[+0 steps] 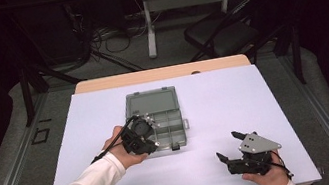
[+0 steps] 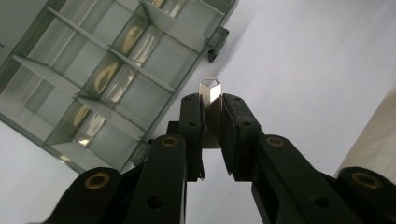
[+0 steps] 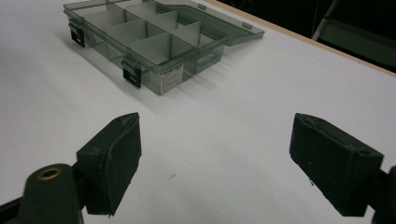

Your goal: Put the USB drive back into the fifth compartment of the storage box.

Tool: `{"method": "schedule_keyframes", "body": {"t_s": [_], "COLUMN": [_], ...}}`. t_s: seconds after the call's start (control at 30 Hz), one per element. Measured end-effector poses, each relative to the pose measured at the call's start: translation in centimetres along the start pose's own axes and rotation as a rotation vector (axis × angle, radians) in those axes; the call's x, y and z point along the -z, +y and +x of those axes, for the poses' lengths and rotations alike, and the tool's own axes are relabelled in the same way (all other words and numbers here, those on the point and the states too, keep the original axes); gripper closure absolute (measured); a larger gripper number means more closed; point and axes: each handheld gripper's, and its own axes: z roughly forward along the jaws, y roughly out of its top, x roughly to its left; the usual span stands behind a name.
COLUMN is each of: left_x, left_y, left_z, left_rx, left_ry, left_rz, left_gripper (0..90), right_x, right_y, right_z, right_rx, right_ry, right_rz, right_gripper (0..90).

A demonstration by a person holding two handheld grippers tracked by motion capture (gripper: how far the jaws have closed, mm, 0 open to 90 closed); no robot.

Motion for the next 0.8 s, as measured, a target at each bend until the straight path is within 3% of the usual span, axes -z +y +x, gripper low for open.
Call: {"method": "schedule_keyframes", "body": {"t_s": [0.8], "left_x": [0.5], "left_y": [-1.6], "left_z": [4.6], "left_rx": [0.121], "left_ry": [0.071], "left_rz": [0.014], "left_gripper": [79.1], "right_x": [0.1], "right_y": [0.0], "right_z": [0.1], "right_rx": [0.001], "right_ry": [-0.002], "right_rz": [0.001], "right_gripper": [16.8]}}
